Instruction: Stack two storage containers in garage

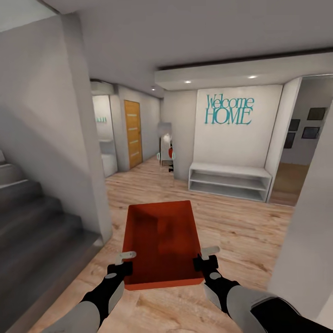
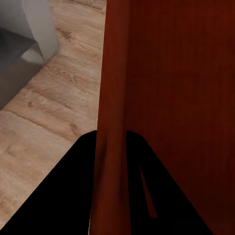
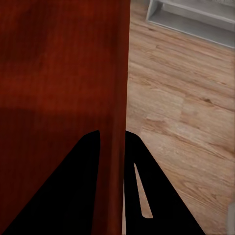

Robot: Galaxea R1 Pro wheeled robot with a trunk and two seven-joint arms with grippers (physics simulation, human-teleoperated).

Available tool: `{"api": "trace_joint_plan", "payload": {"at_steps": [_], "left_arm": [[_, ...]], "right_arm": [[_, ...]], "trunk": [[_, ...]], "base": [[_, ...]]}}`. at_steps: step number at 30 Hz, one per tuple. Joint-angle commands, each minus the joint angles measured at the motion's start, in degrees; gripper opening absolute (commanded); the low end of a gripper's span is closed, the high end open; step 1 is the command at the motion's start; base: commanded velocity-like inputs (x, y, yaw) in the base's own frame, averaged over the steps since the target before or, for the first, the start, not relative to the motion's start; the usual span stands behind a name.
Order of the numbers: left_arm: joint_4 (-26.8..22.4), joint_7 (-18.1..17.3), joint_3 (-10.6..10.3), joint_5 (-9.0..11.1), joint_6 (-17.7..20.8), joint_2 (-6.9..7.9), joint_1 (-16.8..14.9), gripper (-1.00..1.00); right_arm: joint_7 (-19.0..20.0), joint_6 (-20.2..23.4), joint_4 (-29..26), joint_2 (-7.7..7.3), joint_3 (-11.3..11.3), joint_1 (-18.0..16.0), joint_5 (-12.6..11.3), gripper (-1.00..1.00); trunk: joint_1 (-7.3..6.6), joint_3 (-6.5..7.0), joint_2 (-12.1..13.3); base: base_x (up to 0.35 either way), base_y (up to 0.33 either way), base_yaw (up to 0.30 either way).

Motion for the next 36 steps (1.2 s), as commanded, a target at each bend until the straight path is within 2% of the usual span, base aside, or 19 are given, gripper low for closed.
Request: {"api": "trace_joint_plan", "payload": {"at_steps": [1, 36], "left_arm": [[0.2, 1.8, 1.0, -0.3, -0.1, 5.32, 0.0, -1.0], [0.6, 1.8, 1.1, -0.2, -0.1, 5.6, 0.0, -1.0]], "right_arm": [[-0.5, -3.9, -1.6, 0.03, -3.9, -0.1, -1.7, -1.0], [-0.5, -3.9, -1.6, 0.03, -3.9, -0.1, -1.7, -1.0]], "trunk": [[0.05, -0.02, 0.0], [0.05, -0.02, 0.0]], "base": [[0.328, 0.0, 0.0], [0.328, 0.0, 0.0]]}}
